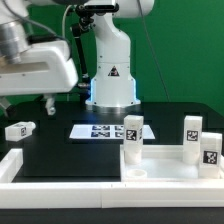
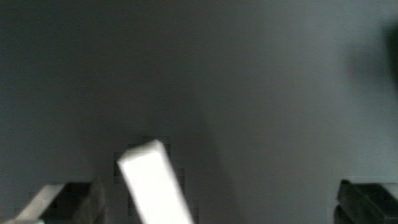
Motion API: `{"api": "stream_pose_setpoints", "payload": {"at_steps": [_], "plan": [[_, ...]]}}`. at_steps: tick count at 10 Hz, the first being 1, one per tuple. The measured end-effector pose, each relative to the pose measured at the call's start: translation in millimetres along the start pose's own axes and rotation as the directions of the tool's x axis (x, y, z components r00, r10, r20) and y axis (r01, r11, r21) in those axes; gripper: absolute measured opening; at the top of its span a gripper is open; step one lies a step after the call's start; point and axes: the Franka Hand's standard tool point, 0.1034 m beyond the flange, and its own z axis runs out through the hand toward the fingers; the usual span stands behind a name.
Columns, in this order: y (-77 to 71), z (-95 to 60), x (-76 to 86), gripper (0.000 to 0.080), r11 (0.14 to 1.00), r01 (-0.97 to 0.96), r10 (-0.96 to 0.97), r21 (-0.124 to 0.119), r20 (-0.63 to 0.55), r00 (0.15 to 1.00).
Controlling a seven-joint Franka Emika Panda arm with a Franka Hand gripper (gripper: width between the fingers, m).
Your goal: Assemble square table
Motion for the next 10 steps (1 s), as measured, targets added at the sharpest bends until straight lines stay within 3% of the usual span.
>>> {"api": "stream_pose_setpoints", "payload": {"at_steps": [1,2,4,7,9,10], "plan": [[27.4,8.0,-17.7,0.0649,1.0,-0.019,0.021,-0.019,0.115,0.993],[43.5,11.1,-24.0,0.0649,0.999,-0.04,0.044,-0.023,0.173,0.984],[46.6,13.9,-33.4,0.0649,0.998,-0.064,0.065,-0.015,0.31,0.949],[49.6,17.9,-30.7,0.0649,0.998,-0.064,0.067,-0.02,0.344,0.937],[80.4,35.3,-47.5,0.0649,0.996,-0.084,0.066,0.023,0.429,0.901],[89.2,42.4,-52.8,0.0649,0.994,-0.108,0.081,0.032,0.458,0.885]]}}
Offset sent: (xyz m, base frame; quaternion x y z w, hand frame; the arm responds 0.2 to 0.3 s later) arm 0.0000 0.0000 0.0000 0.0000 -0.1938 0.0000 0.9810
